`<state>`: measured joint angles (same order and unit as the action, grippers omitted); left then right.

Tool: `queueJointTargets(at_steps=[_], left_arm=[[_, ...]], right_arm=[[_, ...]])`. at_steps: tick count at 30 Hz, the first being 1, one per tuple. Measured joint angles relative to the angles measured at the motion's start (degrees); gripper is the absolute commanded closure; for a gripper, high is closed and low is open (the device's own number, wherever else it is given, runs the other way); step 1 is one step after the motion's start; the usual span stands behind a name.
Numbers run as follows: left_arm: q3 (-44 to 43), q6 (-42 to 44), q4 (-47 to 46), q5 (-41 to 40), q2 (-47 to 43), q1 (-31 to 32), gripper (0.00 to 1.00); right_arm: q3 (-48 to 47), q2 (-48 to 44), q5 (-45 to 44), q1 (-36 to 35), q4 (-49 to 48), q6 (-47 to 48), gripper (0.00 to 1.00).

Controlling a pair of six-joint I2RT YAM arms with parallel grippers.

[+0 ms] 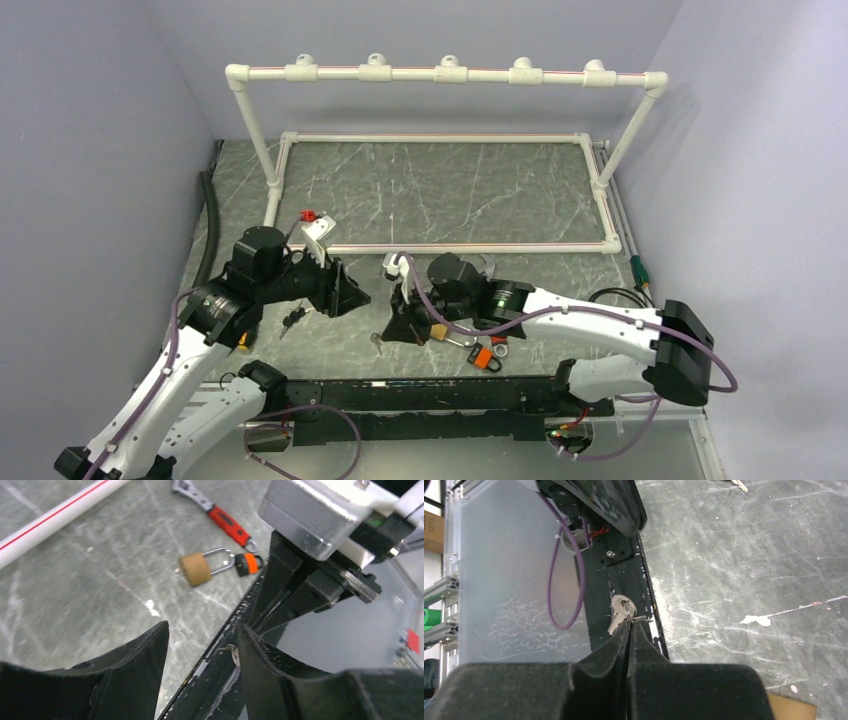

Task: Unlock with the key

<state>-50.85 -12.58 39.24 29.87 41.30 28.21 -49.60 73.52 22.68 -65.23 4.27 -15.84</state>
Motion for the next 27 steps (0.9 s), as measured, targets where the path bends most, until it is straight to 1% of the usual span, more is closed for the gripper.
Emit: queueJointTargets(at_steps=[4,7,11,19,27], left_arm=[[1.88,-0.70,-4.81,8.63,0.83,0.00,0.41],[2.60,-1.44,-7.43,13.33,0.98,0.00,0.41],[2.60,-2.10,-10.38,17.31,1.66,0.00,0.41],[2.58,-2.34,-14.12,24.59,3.48,0.00,0.44],[1.60,-2.14,-13.51,31.06,4.28,0.00,0.45]], right_arm=[[0.72,-4.11,1.20,0.02,1.49,-0.76,1.00],[0.72,-6.25,2.36,0.00,2.80,-1.25,1.00],[0.72,-8.92,4.09,0.02,3.63,-1.97,1.00],[0.70,-12.57,6.78,0.00,5.84,-2.51,1.00],[-0.48,-12.33,3.85,0.00,9.44,-3.26,1.00]])
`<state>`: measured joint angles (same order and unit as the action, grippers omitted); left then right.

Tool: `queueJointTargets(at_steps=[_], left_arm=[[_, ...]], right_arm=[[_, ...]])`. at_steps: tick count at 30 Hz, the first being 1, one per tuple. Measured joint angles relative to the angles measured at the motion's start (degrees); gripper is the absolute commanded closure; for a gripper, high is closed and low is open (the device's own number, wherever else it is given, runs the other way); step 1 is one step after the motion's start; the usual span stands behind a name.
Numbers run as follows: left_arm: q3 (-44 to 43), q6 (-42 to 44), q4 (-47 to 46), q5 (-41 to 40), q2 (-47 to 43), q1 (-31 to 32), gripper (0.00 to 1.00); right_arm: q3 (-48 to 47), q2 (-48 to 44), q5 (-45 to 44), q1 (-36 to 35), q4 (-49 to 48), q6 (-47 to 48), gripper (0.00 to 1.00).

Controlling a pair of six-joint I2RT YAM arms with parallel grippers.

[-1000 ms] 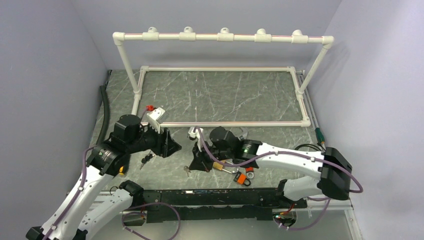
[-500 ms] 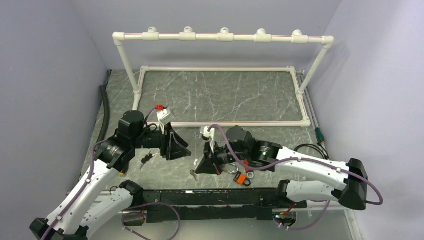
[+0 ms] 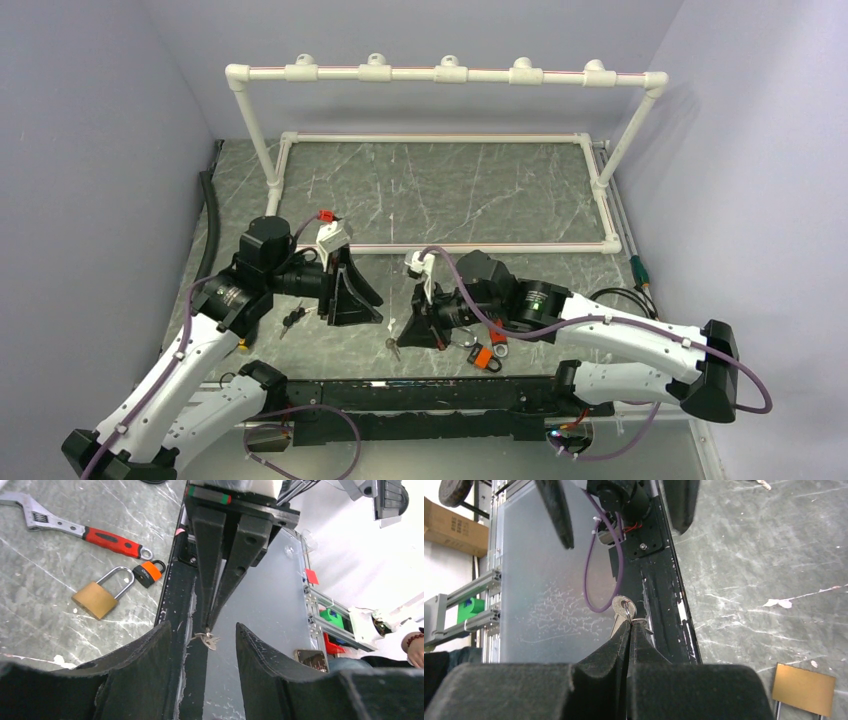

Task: Unlock with the key

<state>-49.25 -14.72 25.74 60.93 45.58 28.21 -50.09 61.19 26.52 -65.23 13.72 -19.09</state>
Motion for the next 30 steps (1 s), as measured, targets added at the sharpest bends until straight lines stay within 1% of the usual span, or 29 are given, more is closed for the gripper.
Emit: queueJointTargets(at_steps=[3,6,8,12,30], left_arm=[[0.09,-0.26,0.24,1.09,0.02,0.00,0.46],[1.62,-2.47,-2.12,1.33,-0.39,0.00,0.46],[3.52,-4.52,-4.15,1.33,-0.76,0.00,0.47],[5.01,-6.95,-4.90,0.35,-0.61,0.00,0.50],[5.01,-8.52,-5.33,-0.83,1.53,1.40,0.53]], right_arm=[[-1.51,0.66,-1.97,0.02,0.63,-0.24,1.00],[-2.64,0.94,-3.43,0.02,0.87,-0.44,1.00],[-3.13,0.96,-4.26,0.02,0.96,-0.48,1.00],[-3.85,1.22,-5.44,0.00,1.31,-0.52,1.00],[-4.37,2.05,-8.72,0.02,1.29,-0.66,1.00]])
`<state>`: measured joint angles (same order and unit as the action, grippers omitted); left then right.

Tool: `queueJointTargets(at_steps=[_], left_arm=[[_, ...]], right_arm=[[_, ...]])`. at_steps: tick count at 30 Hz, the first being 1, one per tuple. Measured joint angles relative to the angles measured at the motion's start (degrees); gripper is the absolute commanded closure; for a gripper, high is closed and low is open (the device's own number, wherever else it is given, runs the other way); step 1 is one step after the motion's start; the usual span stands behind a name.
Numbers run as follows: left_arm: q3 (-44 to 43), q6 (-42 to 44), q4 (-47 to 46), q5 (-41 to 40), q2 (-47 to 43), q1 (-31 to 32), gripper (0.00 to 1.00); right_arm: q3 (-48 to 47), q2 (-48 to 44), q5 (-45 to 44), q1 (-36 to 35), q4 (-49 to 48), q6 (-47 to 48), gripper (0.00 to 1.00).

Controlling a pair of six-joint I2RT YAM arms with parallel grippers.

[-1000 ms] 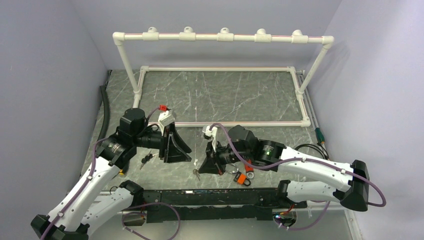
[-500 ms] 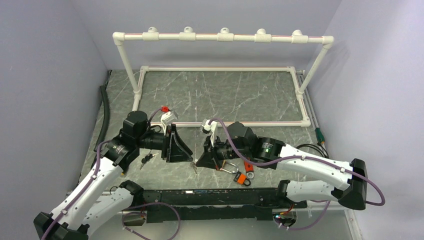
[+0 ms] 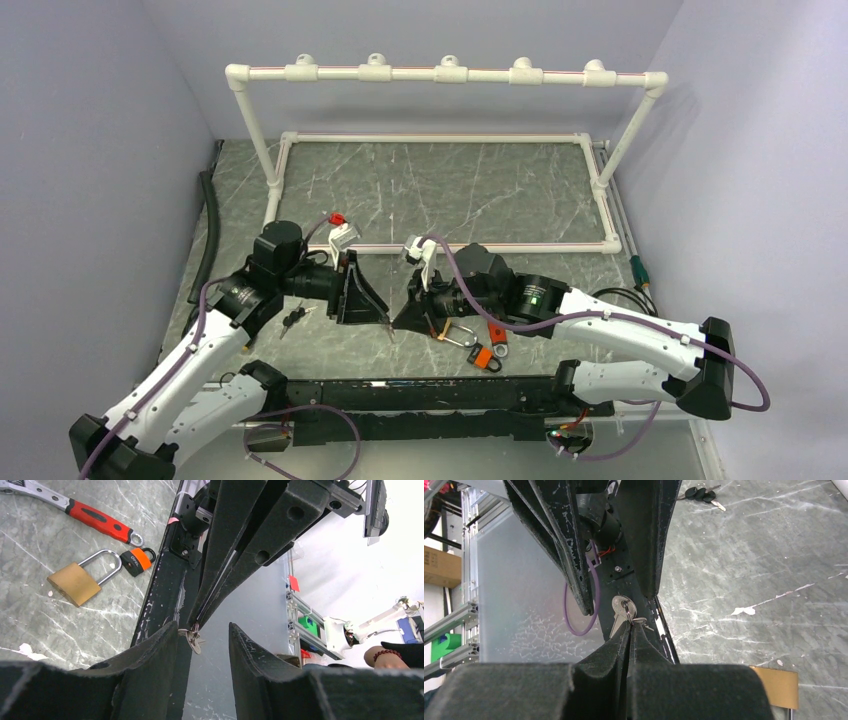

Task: Unlock with the key

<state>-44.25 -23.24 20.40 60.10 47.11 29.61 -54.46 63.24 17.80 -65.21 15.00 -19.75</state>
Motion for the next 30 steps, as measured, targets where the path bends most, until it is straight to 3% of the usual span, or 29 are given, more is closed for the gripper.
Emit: queueJointTargets(at_steps=[10,14,18,21,23,24,26,28,30], left_arm=[[0.00,0.26,0.59,-1.70,0.74,0.98,0.54],[0.00,0.31,0.90,-1.97,0.90,0.98,0.69],[0.00,0.68,1.03,-1.95,1.25,0.98,0.77],[-0.02,0.68,1.01,-1.86,1.25,0.98,1.00],[-0.17,0.70,1.09,-1.62,1.25,1.11,1.00],[-0.31,0.81,1.07,-1.81,1.16,1.25,1.00],[-0.50,0.85,1.27,-2.49,0.87,1.27,1.00],[-0.50,0.87,2.21,-3.50,0.20,1.27,1.00],[-0.57,0.98,3.08,-5.27,-0.55,1.27,1.00]], right_arm=[[-1.29,-0.07,-0.81,0.00,-0.02,0.00,1.00],[-1.42,-0.11,-0.83,0.00,-0.04,0.00,1.00],[-1.42,-0.11,-1.05,0.00,-0.02,-0.04,1.00],[-1.42,-0.11,-1.44,0.02,-0.02,-0.20,1.00],[-1.40,-0.11,-2.21,0.13,0.04,-0.35,1.00],[-1.40,-0.11,-2.47,0.22,0.04,-0.48,0.91],[-1.40,-0.11,-3.10,0.22,-0.04,-1.03,0.58],[-1.40,-0.15,-4.98,0.28,0.37,-1.25,0.41],[-1.38,-0.39,-6.43,0.46,0.42,-1.92,0.33]])
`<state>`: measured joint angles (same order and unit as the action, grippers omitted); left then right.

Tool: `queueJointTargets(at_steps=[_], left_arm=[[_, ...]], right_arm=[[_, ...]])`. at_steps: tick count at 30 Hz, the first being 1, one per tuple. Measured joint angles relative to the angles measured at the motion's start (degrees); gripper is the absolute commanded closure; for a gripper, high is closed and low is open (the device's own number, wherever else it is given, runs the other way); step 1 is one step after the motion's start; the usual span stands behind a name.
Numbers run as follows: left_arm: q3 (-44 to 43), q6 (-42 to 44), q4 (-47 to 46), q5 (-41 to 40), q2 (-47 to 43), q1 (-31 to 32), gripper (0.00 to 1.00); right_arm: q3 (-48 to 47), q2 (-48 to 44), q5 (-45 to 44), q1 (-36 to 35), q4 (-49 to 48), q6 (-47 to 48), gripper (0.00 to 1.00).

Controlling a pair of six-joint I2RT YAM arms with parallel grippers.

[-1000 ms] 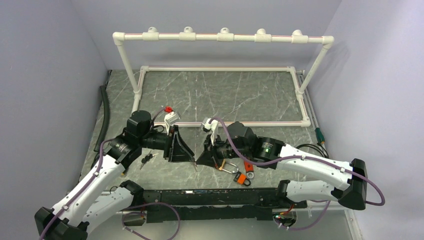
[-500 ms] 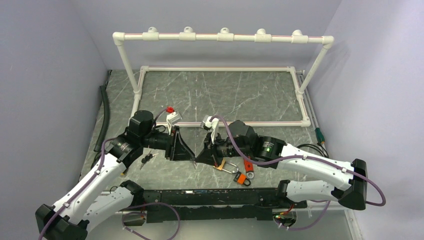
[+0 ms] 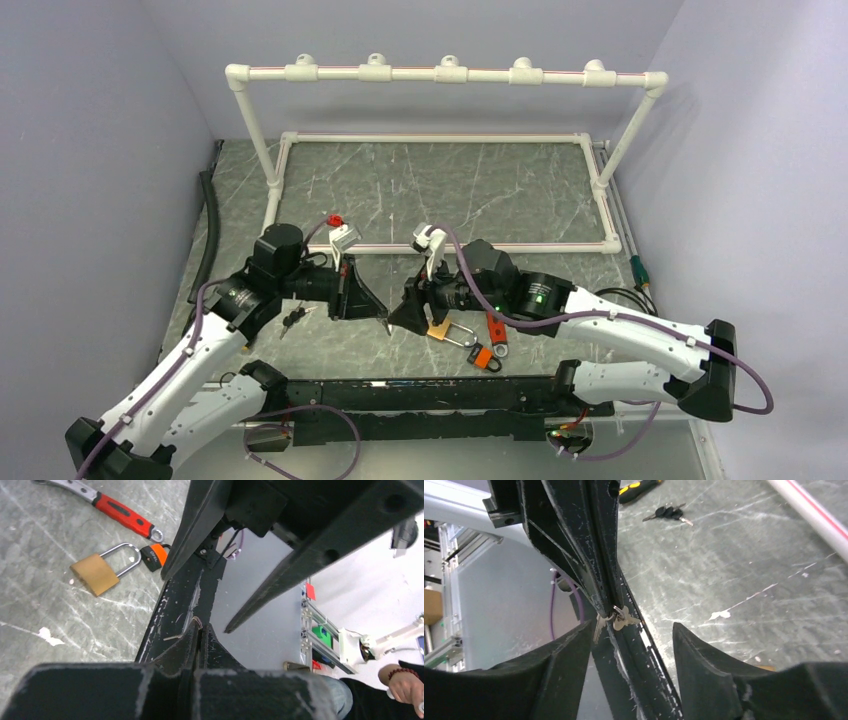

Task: Unlock with the key

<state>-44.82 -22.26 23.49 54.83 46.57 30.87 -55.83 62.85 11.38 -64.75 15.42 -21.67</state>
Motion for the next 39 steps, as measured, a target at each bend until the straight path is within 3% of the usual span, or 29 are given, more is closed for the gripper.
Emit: queueJointTargets(at_steps=[7,15,25,30,39], left_arm=[[-1.11,-1.16,2.84,-5.27,-0.94,0.00,1.00],[-9.94,-5.81,5.05,-7.15,-1.01,-0.04,1.00],[-19.10,-12.11,6.16,-9.68,-0.92,-0.04,1.00],[-19.15,-16.33,6.12,-12.48,-0.61,-0.04,1.00],[-16.94,-20.61,4.33,-14.29,0.11,-0.04,1.00]], right_arm=[[3.26,-5.44,-1.68,0.63,-3.21,0.09,0.29],[12.61,-12.26,1.88,1.01,-13.44,1.07,0.33],[16.11,-12.90,2.16,1.31,-26.08,3.13,0.36],[15.23,-9.31,2.73,1.20,-29.07,5.35,0.46],[12.92,-4.94,-0.42,0.76,-30.10,8.31,0.53]])
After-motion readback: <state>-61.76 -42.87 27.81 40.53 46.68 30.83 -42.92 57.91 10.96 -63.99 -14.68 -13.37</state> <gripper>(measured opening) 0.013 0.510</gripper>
